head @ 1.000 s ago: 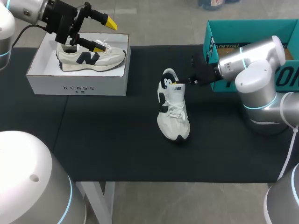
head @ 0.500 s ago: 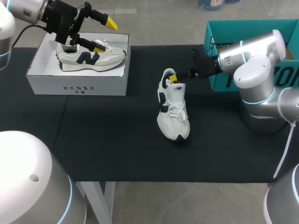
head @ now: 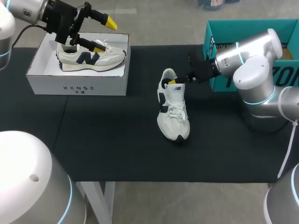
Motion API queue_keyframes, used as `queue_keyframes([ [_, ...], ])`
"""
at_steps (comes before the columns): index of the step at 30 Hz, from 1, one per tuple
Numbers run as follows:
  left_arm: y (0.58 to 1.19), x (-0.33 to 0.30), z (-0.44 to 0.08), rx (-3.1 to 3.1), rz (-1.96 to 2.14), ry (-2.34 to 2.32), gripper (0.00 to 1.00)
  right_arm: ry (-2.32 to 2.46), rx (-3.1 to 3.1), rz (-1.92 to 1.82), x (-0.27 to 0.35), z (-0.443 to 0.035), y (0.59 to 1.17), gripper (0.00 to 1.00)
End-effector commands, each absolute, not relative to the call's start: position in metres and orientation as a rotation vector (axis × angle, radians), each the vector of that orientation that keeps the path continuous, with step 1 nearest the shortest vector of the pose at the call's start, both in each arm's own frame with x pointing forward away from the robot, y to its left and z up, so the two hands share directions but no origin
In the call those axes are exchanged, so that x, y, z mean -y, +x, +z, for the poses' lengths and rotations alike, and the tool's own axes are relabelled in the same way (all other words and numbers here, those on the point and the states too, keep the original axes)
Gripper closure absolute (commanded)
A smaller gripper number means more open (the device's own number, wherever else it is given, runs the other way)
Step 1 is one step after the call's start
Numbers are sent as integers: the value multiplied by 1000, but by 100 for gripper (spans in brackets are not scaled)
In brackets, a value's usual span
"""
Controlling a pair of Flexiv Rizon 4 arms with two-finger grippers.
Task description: Take the shoe out of the shoebox, open the shoe tongue, remove and reinsert the insole, then place the shoe into the shoebox
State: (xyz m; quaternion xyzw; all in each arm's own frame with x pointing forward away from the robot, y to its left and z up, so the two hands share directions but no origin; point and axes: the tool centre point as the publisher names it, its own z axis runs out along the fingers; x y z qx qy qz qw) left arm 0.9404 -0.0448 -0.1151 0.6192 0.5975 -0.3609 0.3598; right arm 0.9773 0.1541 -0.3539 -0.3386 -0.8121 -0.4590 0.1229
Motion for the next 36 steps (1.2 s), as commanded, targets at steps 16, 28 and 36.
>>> queue_keyframes([
  [16, 940, 45, -115, -1543, -927, 1598, 0, -1138, 2728, -967, -133, -323, 992, 0],
  [28, 940, 45, -115, -1543, -927, 1598, 0, -1154, 2963, -672, -120, -311, 1001, 100],
  [36, 940, 45, -115, -1543, -927, 1598, 0, -1154, 2963, -672, -120, -311, 1001, 100],
])
